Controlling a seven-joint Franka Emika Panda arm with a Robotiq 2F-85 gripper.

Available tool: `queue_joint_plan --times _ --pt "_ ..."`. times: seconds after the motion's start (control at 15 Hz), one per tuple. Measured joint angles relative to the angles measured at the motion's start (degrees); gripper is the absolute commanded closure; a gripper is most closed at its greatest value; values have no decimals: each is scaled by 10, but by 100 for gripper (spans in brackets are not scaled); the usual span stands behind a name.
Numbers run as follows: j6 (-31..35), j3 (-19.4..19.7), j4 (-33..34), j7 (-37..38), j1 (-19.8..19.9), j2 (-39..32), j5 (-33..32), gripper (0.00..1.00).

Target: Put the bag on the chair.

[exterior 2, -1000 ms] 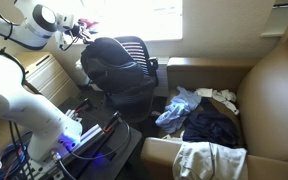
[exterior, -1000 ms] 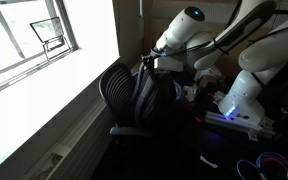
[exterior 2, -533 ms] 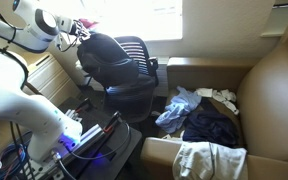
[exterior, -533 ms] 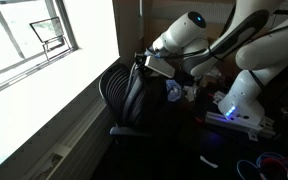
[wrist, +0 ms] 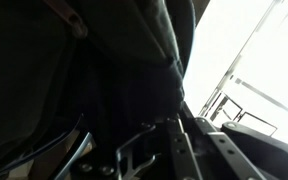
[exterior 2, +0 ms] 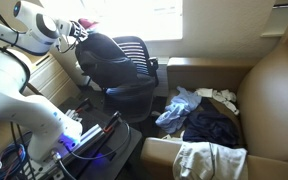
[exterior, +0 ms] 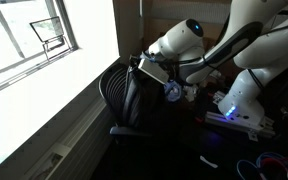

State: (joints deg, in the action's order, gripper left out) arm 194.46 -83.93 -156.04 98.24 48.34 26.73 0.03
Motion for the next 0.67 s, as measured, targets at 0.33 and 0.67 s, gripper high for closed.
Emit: queue_joint_plan --times 0.33,0.67 --pt "34 -9 14 38 8 20 54 98" --pt "33 -95 96 52 76 75 180 67"
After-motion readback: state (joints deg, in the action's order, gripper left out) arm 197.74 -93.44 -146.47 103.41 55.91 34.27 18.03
